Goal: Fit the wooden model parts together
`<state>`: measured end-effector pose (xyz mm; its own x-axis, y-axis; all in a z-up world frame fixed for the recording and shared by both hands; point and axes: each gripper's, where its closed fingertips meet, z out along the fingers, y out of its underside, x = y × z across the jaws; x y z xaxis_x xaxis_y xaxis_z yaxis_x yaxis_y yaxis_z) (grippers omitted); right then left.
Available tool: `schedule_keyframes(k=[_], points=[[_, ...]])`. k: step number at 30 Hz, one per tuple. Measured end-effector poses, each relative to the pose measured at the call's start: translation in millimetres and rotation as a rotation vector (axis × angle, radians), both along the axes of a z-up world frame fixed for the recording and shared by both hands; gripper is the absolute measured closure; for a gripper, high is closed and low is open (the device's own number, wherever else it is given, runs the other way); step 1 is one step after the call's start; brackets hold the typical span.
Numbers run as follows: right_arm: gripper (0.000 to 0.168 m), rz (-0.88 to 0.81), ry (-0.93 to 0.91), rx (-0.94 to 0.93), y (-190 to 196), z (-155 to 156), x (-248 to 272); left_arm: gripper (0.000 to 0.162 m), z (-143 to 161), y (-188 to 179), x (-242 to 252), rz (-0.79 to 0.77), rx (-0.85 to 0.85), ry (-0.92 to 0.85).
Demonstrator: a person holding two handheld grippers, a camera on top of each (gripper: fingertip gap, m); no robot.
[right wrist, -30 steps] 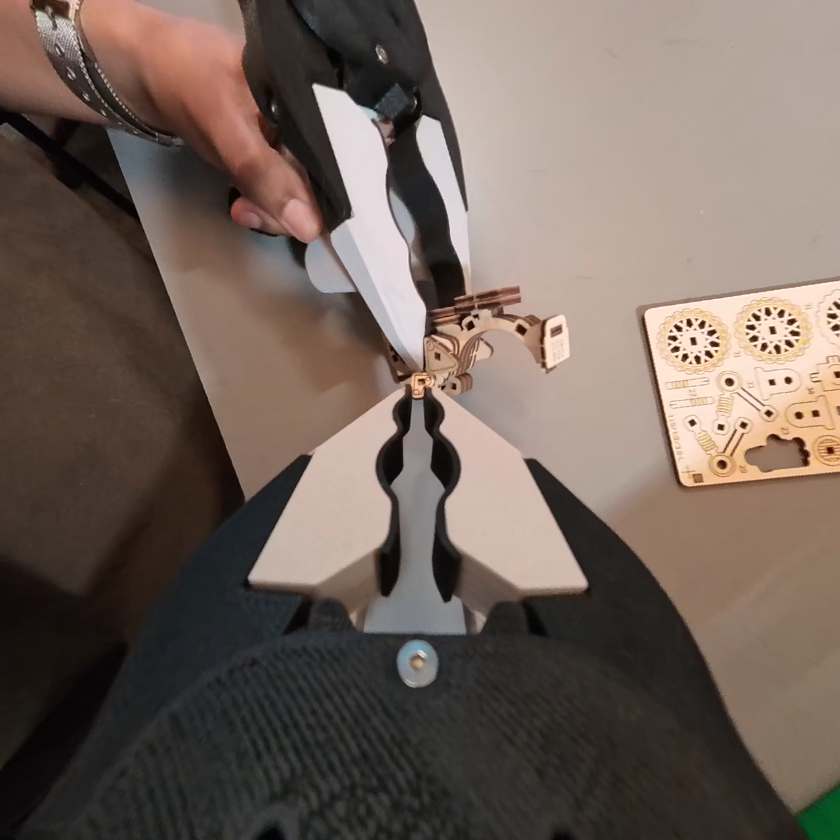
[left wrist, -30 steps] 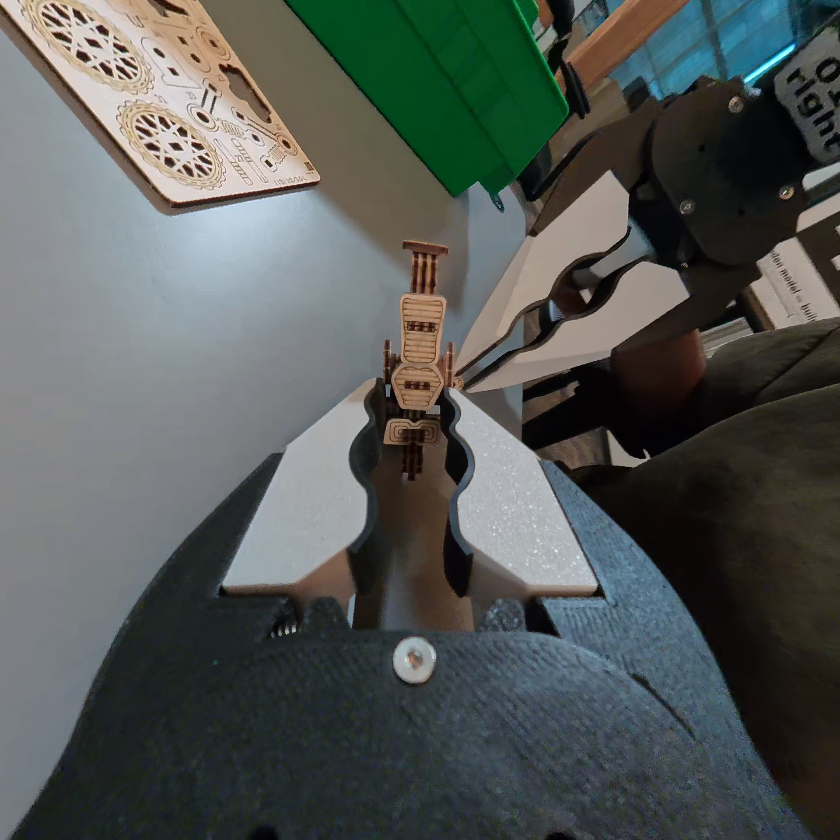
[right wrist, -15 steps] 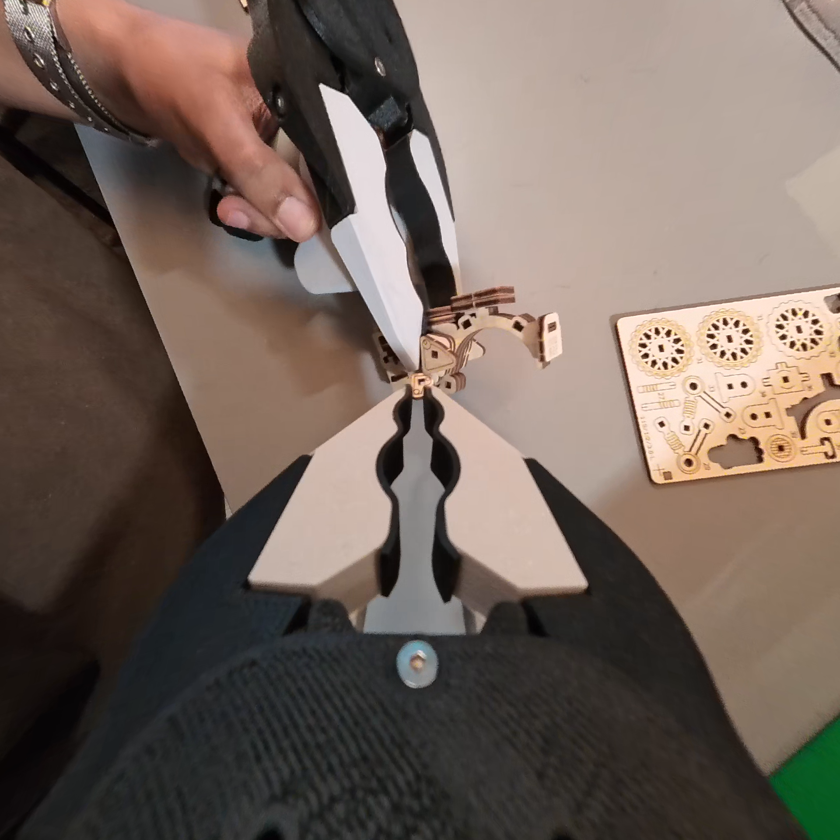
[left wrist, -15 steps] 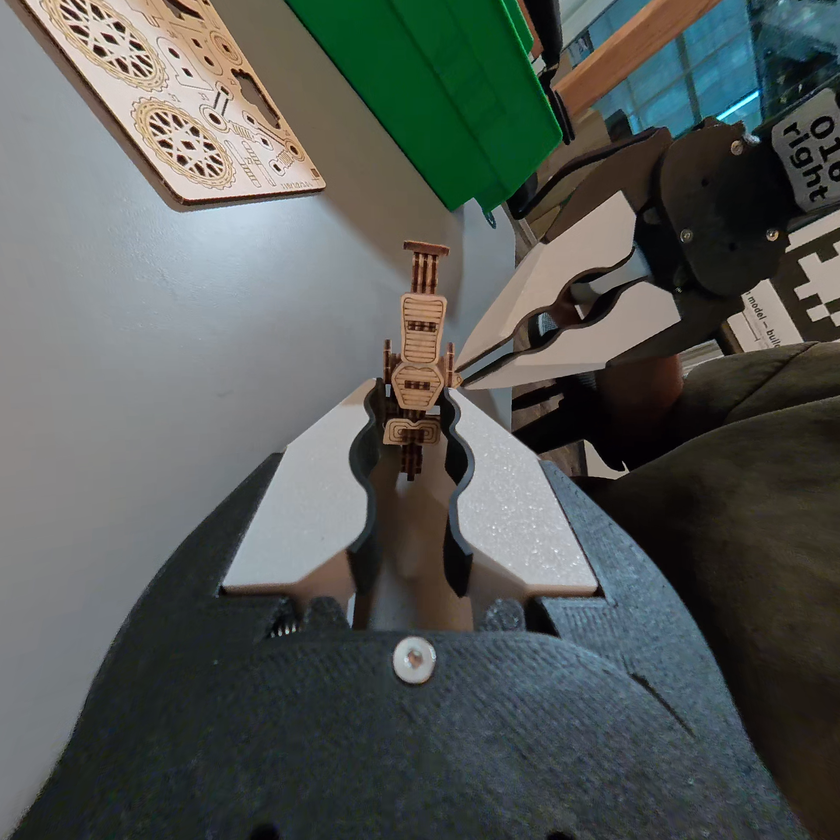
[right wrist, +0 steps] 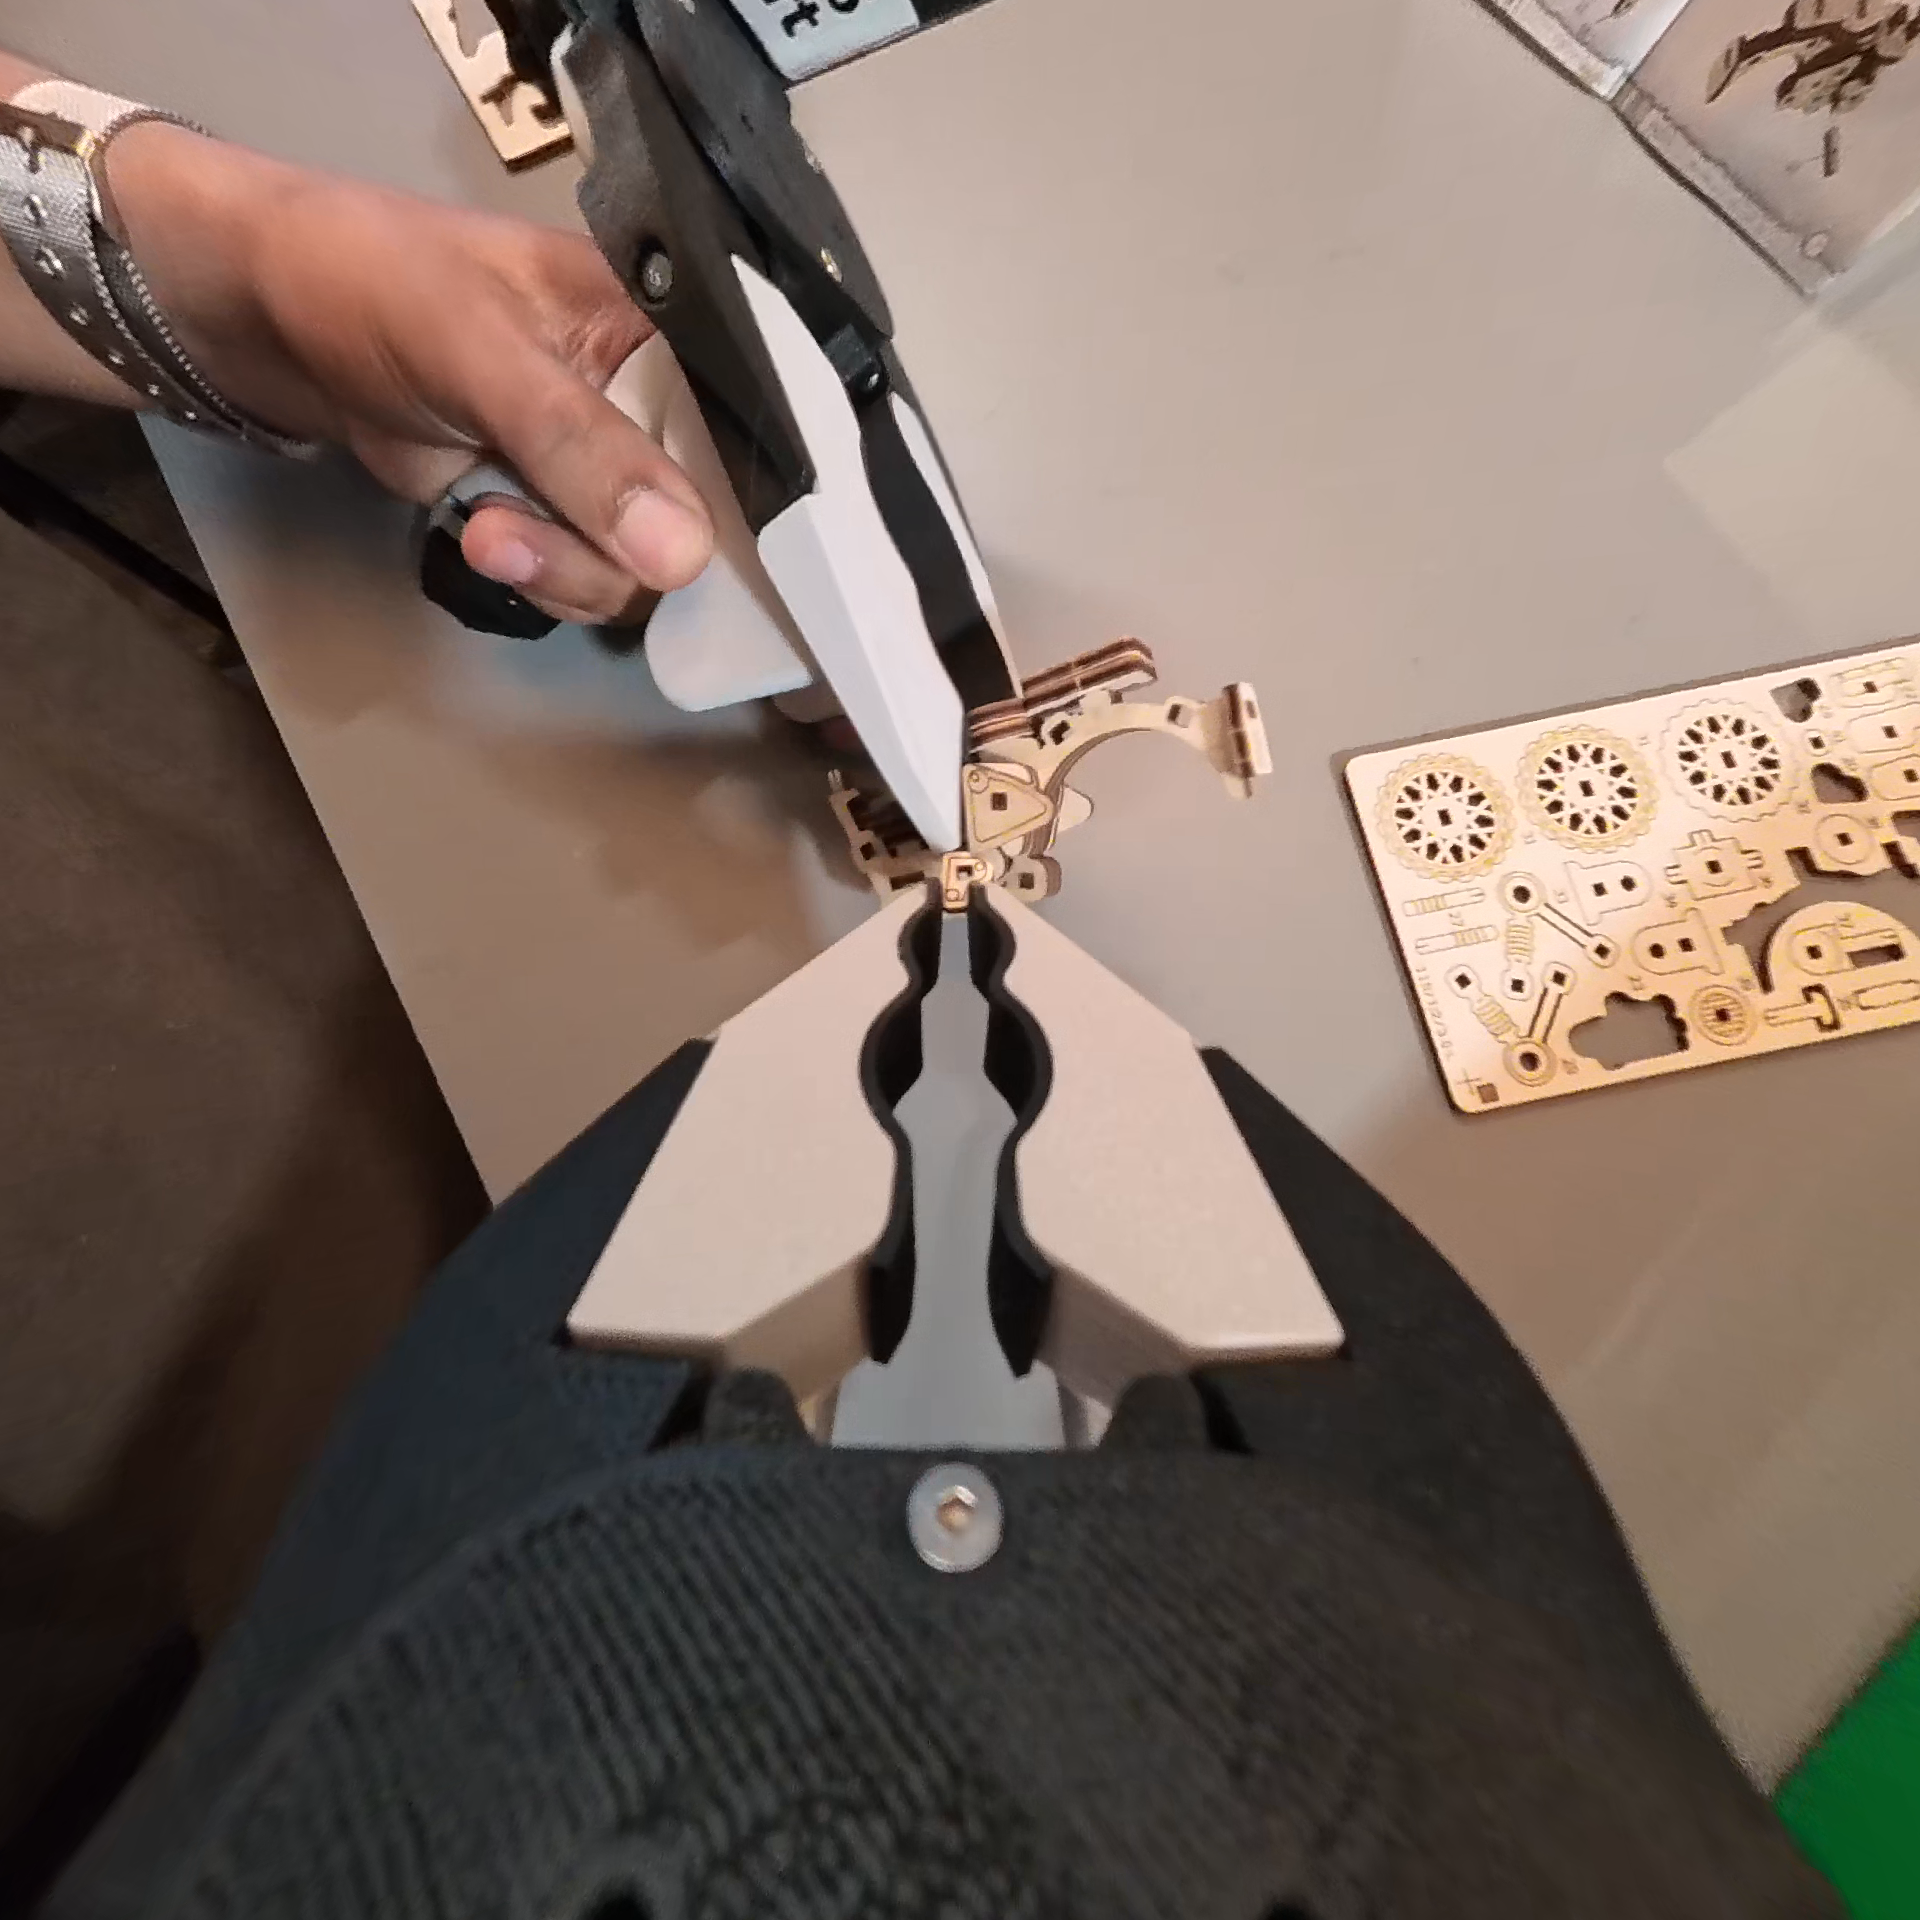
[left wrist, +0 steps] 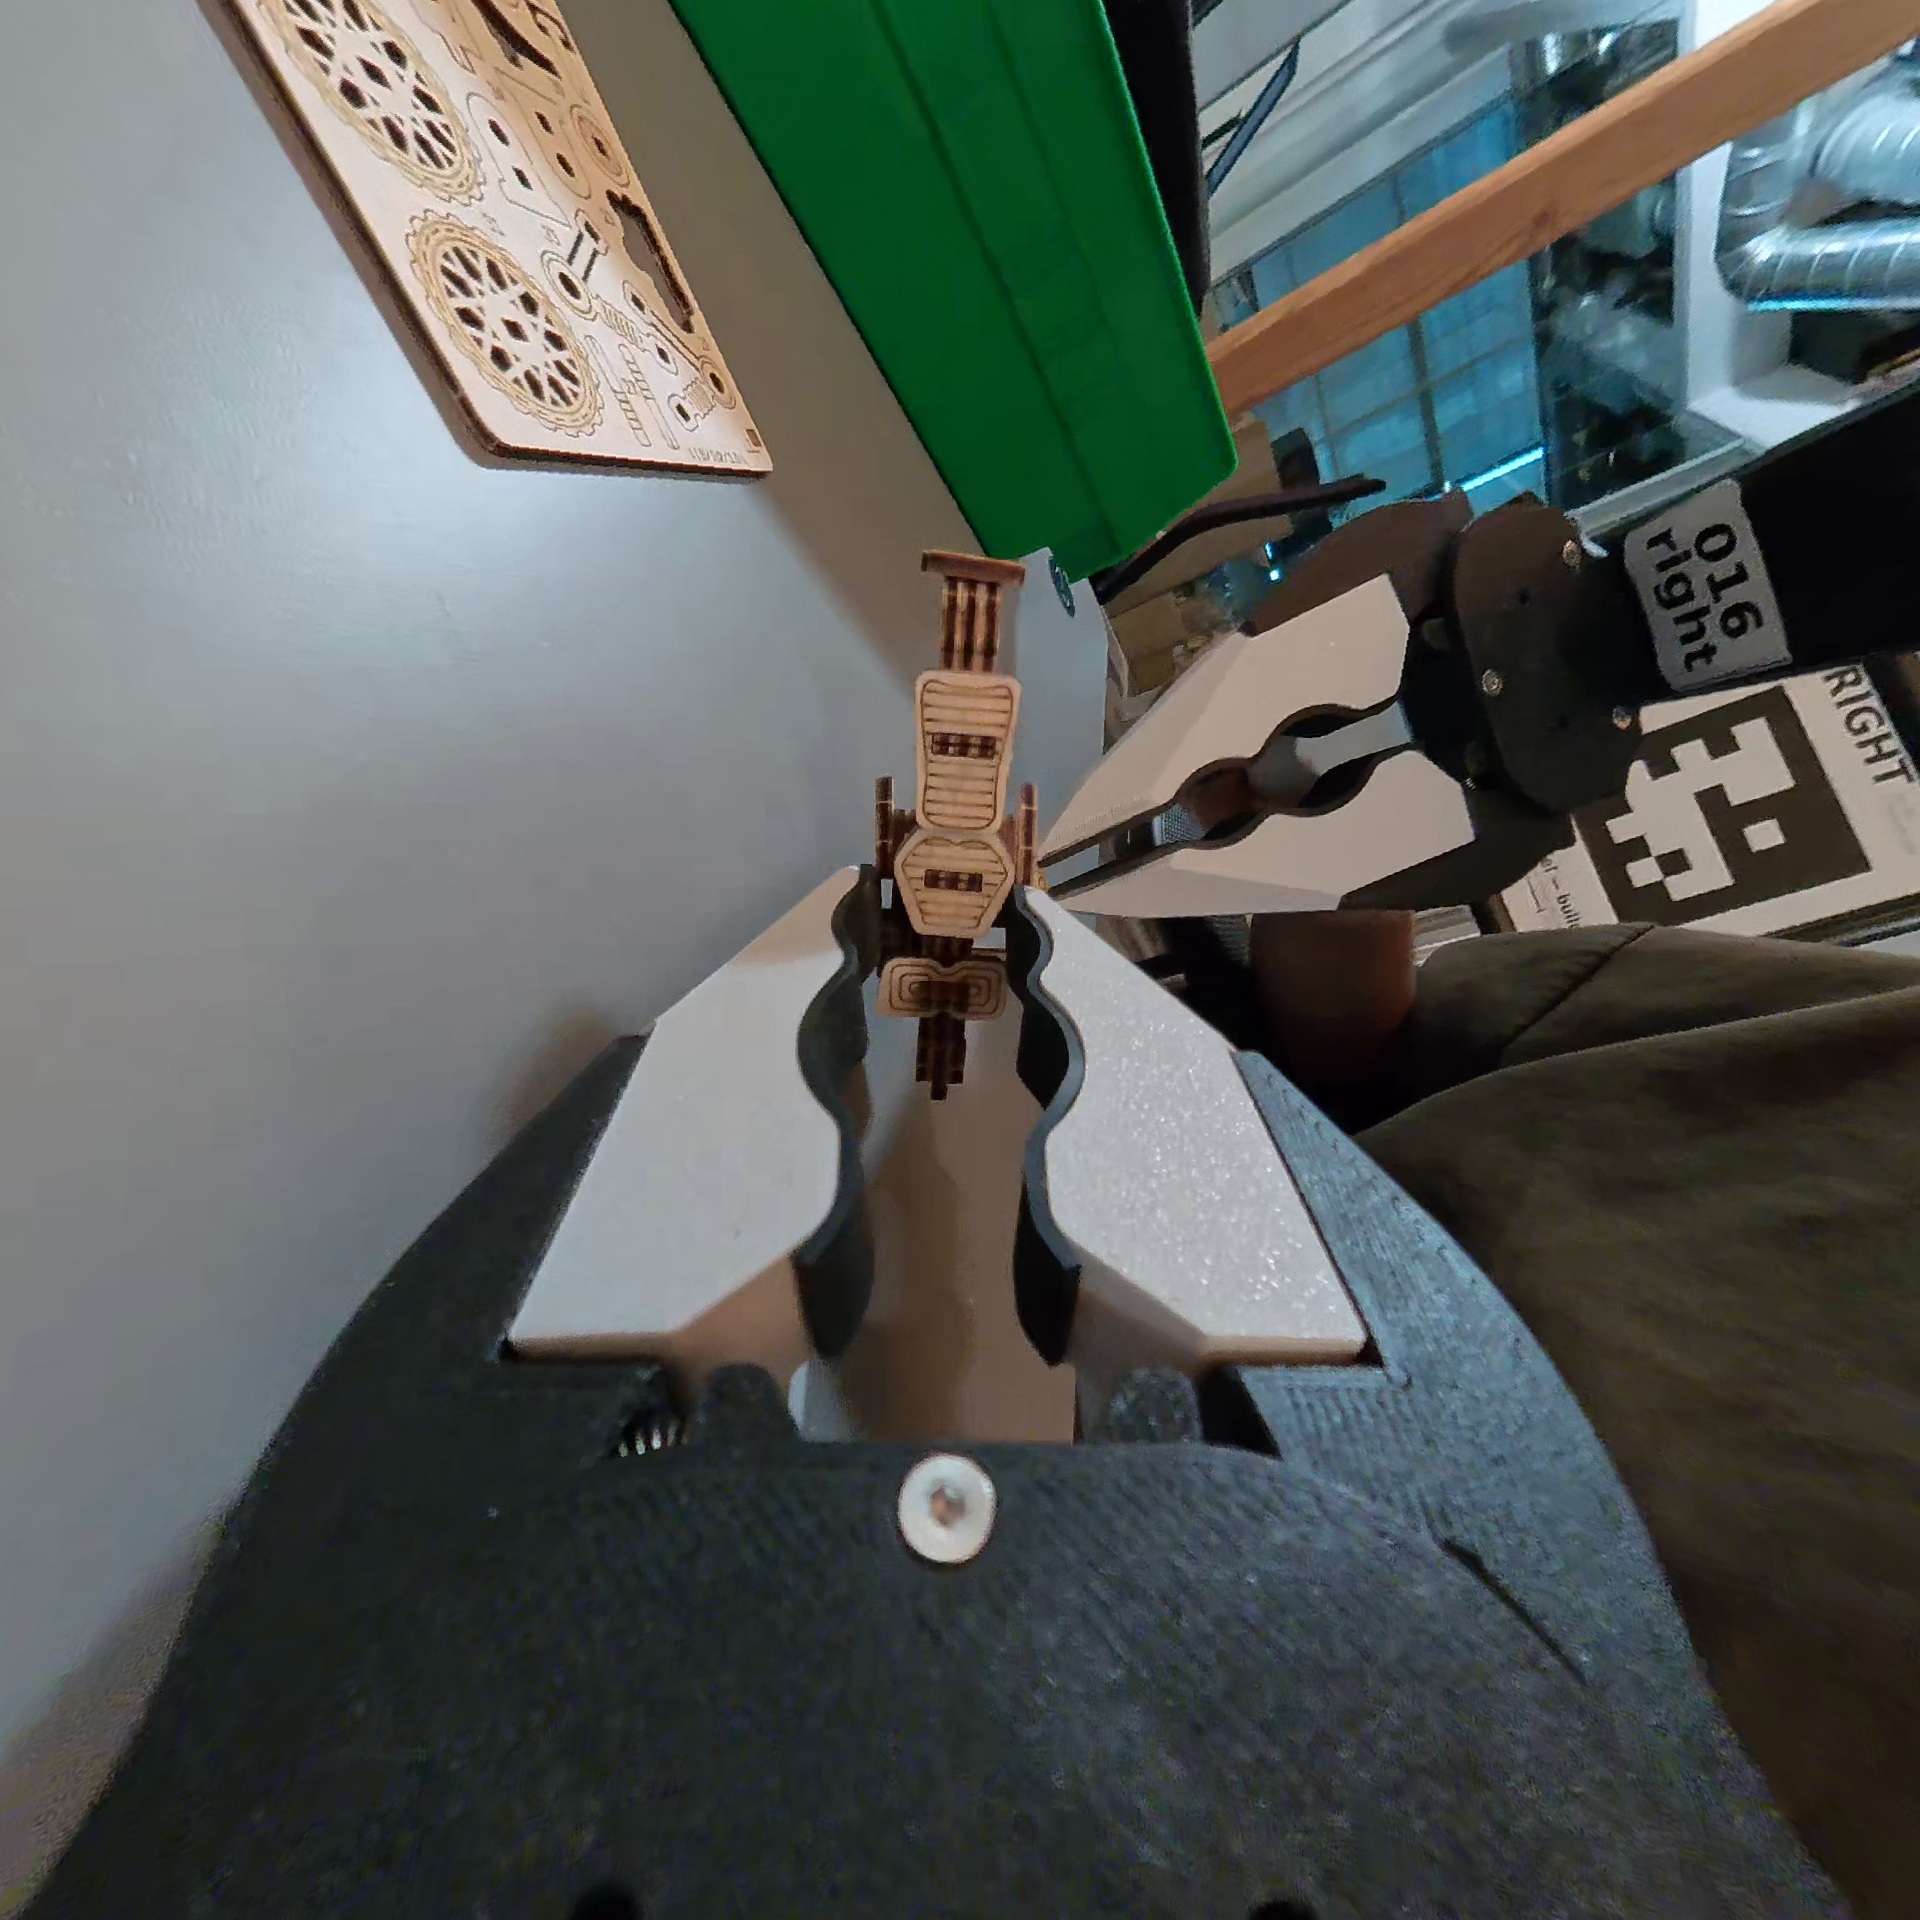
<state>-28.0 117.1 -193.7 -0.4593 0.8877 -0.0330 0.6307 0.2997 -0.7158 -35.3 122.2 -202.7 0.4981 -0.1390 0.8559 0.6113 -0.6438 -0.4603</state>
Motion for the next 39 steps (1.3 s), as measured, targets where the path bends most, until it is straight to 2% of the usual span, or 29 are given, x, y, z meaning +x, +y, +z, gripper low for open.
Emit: schedule_keyframes(k=[1, 14, 25, 39], points=[[0.165, -0.009, 0.002, 0.005, 0.4, 0.2, -0.8, 0.14, -0.2, 0.2, -0.6, 0.004, -0.002, -0.002], [0.165, -0.11, -0.012, -0.001, 7.5, 2.0, -4.2, 0.14, 0.0, 1.4, -2.0, 0.021, 0.009, 0.02], [0.165, -0.092, -0.004, 0.048, 5.1, -0.7, -4.2, 0.14, -0.9, 2.6, -3.4, 0.035, 0.003, 0.023], [0.165, -0.069, 0.051, 0.049, 3.7, 4.3, -6.5, 0.14, 6.6, 2.6, -4.8, 0.041, -0.001, -0.142]])
